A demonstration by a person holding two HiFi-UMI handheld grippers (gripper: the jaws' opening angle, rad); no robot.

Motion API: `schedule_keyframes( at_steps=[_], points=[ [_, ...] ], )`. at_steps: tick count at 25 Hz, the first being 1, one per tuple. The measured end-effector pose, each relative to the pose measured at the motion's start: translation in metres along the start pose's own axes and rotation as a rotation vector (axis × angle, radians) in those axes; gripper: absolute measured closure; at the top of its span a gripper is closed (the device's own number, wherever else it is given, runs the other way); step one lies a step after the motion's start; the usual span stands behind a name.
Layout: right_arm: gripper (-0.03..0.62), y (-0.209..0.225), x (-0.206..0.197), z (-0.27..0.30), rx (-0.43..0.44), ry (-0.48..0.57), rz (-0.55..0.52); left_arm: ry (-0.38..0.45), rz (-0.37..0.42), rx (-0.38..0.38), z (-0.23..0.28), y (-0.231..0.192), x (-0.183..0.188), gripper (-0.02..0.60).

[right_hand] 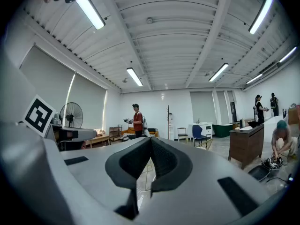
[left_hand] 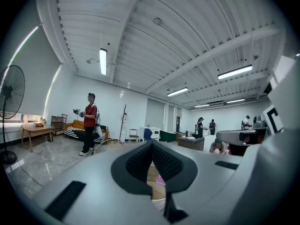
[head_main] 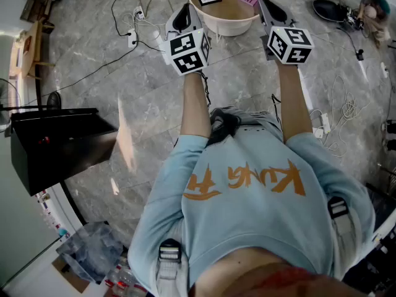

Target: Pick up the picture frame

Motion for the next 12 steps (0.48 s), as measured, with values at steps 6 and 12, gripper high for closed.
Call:
schedule_keyframes(
  at_steps=[6, 12],
  points=[
    [0.597, -0.007, -0.005, 0.008, -0.006, -0.006, 0.008, 0.007, -0.008, -0.006, -0.001, -0.012, -0.003, 0.563],
    [0.597, -0.012, -0.006, 0.007, -0.010, -0.025, -0.006, 0.003, -0.037, -0.001, -0.003, -0.021, -0.014, 0.561]
  ],
)
Point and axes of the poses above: the fingertips, and each gripper's own axes: z forward along the fingers, y to its right, x out of its top, the point moved 1 cm from there along -z, backward along the fingers, and after that the axes turned 2 degrees about -y, right-handed, at the moved point
